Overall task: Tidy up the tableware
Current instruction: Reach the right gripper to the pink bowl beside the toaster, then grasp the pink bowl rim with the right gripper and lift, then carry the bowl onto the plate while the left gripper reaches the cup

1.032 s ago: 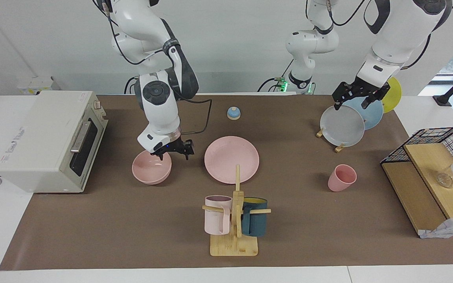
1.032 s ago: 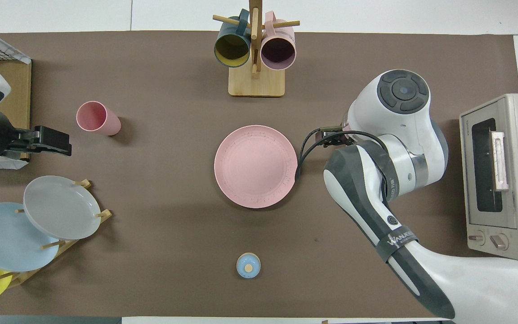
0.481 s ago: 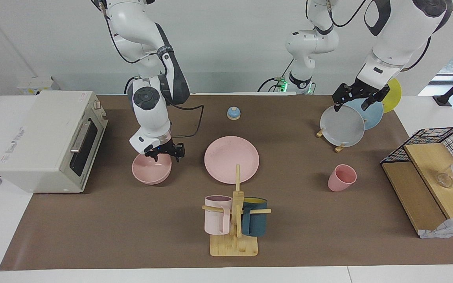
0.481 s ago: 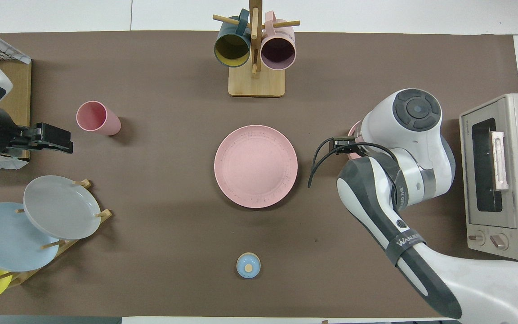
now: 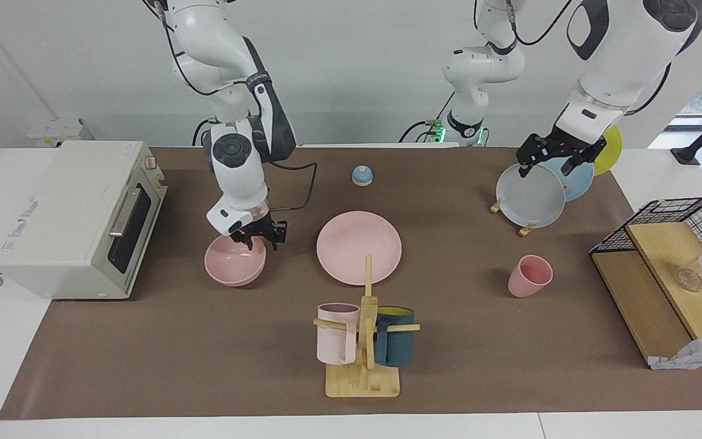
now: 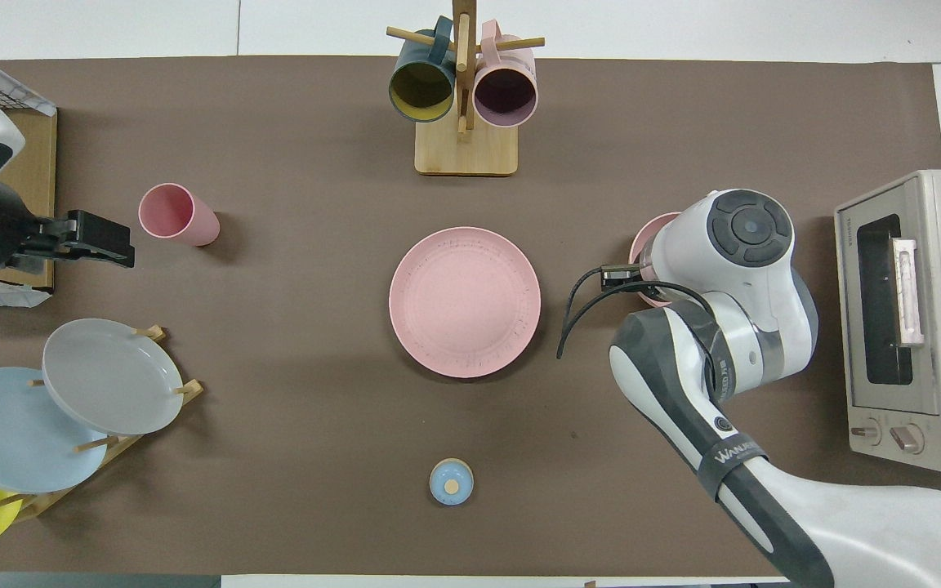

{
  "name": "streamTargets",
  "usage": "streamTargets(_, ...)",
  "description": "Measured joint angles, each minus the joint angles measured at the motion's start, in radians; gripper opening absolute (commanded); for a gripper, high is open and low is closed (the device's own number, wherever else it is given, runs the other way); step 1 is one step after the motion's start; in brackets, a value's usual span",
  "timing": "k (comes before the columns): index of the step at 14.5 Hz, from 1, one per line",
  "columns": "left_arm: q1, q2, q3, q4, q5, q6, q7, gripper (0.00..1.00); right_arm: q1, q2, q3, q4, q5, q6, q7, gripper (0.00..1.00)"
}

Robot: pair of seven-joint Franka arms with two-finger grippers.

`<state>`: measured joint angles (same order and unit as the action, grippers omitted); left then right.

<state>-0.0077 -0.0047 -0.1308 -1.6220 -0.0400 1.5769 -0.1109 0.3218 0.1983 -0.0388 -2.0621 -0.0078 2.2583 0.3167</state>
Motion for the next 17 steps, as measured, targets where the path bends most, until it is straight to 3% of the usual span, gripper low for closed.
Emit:
streamTargets(1, 0.0, 0.002, 0.0, 0.002, 0.0, 0.0, 0.0, 1.0, 0.0, -0.003, 0.0, -0.009, 0.0, 0.005, 0.0, 0.28)
streamTargets(2, 0.0, 0.002, 0.0, 0.004, 0.0, 0.0, 0.0, 1.0, 0.0, -0.006, 0.001, -0.016, 0.0, 0.008, -0.001, 0.06)
streamTargets(3, 0.0, 0.003, 0.0, 0.005, 0.0, 0.0, 0.0, 1.0, 0.0, -0.008, 0.001, -0.019, 0.0, 0.009, -0.005, 0.0)
streamTargets(7, 0.0, 0.003, 0.0, 0.006, -0.001, 0.0, 0.0, 1.0, 0.0, -0.021, 0.0, -0.019, -0.009, 0.003, -0.031, 0.0)
streamTargets(10, 0.0, 0.004, 0.0, 0.006, -0.002, 0.0, 0.0, 1.0, 0.03, -0.027, 0.003, 0.024, -0.009, -0.08, -0.036, 0.0)
streamTargets(14, 0.0, 0.006, 0.0, 0.008, -0.002, -0.001, 0.0, 1.0, 0.07, -0.002, 0.006, 0.252, -0.009, -0.334, -0.036, 0.0)
streamTargets(17, 0.0, 0.066, 0.0, 0.054, -0.002, 0.0, 0.0, 1.0, 0.119, 0.04, 0.007, 0.396, -0.009, -0.426, 0.003, 0.0)
